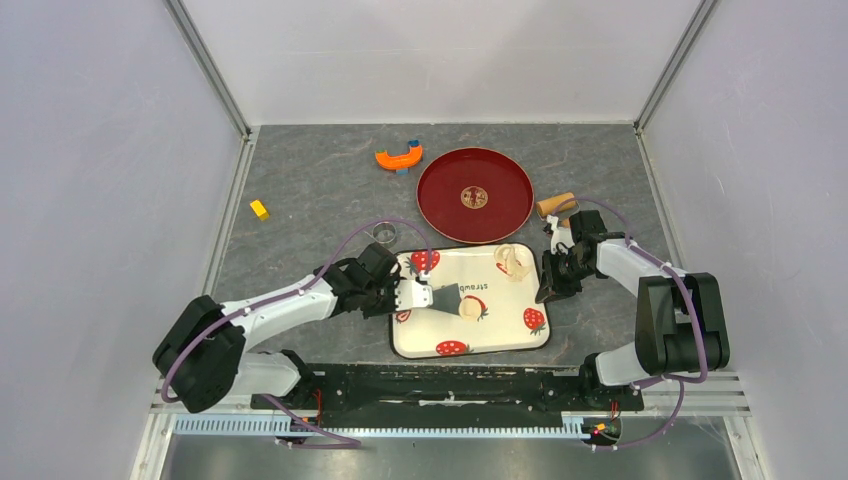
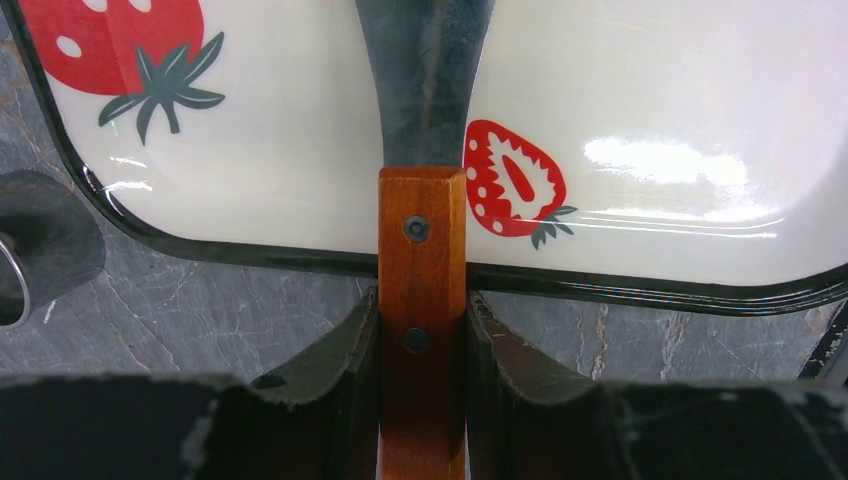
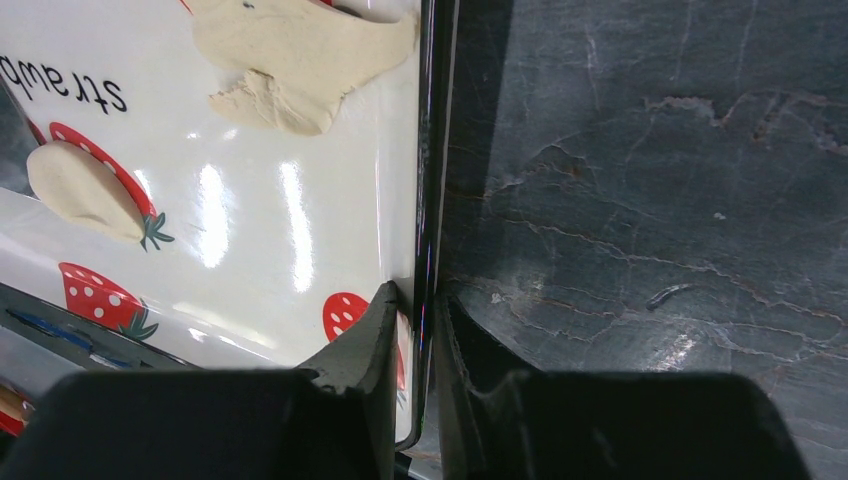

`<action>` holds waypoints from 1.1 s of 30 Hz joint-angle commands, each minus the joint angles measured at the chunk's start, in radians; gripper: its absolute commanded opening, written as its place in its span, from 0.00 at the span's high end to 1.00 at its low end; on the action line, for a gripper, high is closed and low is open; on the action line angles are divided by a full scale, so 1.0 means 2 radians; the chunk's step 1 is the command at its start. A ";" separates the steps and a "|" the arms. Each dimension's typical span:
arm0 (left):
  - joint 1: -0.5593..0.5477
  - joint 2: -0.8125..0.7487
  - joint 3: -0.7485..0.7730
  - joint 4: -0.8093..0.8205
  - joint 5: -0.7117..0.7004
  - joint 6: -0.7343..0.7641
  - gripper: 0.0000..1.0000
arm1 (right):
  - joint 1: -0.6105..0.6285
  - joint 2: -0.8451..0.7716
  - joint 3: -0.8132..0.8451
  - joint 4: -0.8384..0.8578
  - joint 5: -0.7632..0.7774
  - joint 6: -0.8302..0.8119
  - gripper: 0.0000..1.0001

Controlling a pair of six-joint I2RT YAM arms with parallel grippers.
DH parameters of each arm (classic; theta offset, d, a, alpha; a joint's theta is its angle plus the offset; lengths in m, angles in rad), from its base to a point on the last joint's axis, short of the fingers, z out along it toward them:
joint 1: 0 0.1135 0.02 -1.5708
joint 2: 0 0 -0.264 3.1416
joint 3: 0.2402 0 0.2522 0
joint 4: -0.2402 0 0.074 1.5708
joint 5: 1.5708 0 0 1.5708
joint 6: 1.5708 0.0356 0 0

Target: Roll out the dumpling wrappers from the dough

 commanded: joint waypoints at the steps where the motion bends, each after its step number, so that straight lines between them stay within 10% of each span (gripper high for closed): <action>1: -0.016 0.012 0.024 0.062 0.038 0.007 0.98 | 0.009 0.019 -0.010 0.007 -0.018 -0.013 0.86; 33: -0.037 0.022 0.045 0.068 -0.044 -0.002 0.98 | 0.009 0.025 -0.005 0.006 -0.023 -0.015 0.86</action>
